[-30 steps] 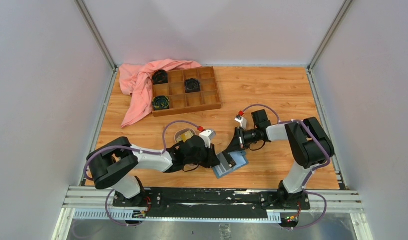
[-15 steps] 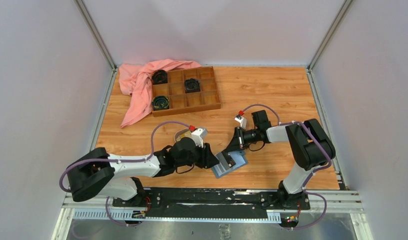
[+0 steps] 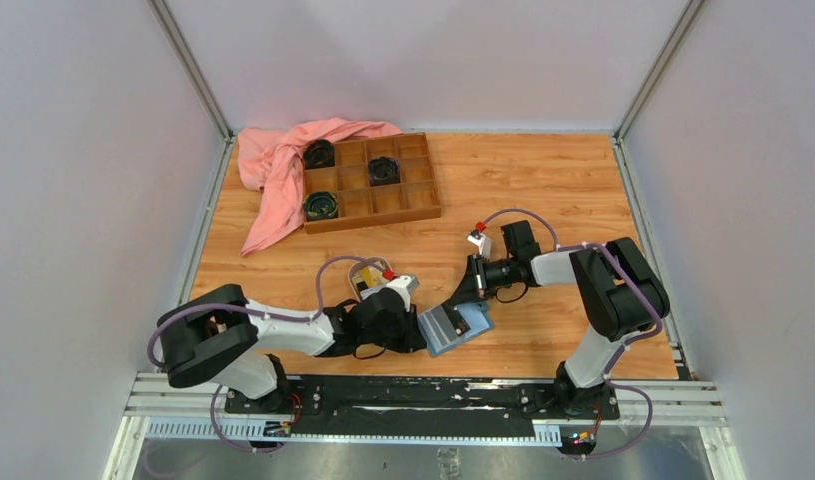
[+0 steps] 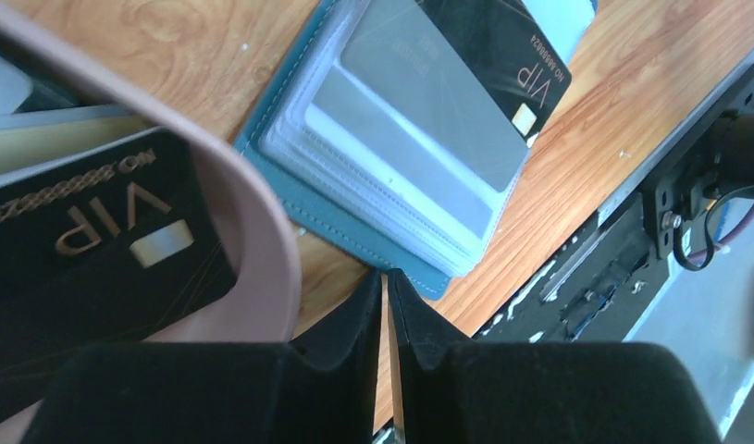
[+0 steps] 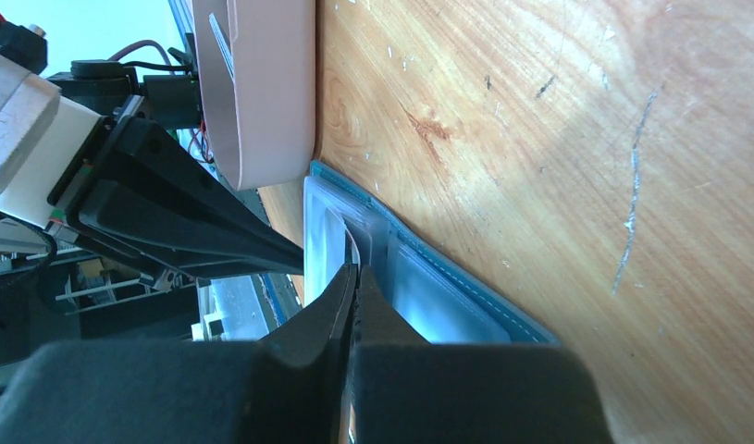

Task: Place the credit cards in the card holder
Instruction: Insert the credit card into the card holder, then pick up the card holder from the center of the board, then close the card holder at the center of the board.

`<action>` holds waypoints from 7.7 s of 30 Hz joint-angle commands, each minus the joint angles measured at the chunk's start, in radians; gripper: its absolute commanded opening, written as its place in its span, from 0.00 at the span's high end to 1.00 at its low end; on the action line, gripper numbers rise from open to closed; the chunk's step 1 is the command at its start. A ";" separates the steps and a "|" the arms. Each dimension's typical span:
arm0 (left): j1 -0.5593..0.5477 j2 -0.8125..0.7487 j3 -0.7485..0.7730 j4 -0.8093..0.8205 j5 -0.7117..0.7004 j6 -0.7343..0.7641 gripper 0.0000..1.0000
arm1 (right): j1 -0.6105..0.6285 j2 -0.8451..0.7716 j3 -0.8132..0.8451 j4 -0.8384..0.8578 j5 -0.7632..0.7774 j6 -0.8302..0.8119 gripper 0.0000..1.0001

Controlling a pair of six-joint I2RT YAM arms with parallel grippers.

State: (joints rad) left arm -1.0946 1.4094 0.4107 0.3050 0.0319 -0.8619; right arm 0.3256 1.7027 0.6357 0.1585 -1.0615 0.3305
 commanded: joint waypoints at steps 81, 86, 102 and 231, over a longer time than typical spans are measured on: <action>-0.068 0.116 0.121 -0.078 -0.178 -0.255 0.33 | -0.108 0.088 0.421 -0.907 0.026 -0.791 0.69; -0.065 0.114 0.134 -0.079 -0.191 -0.228 0.34 | -0.118 0.090 0.427 -0.932 -0.045 -0.813 0.71; -0.021 0.070 0.170 -0.078 -0.194 -0.127 0.35 | -0.049 0.029 0.410 -0.931 0.116 -0.838 0.70; 0.209 0.534 0.582 -0.075 0.373 0.393 0.46 | -0.158 0.007 0.544 -1.114 0.282 -1.291 0.12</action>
State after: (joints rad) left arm -0.8970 1.8954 0.9714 0.2428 0.4221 -0.4583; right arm 0.1959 1.7626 1.1645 -0.9966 -0.8421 -0.9295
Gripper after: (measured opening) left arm 0.542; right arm 0.856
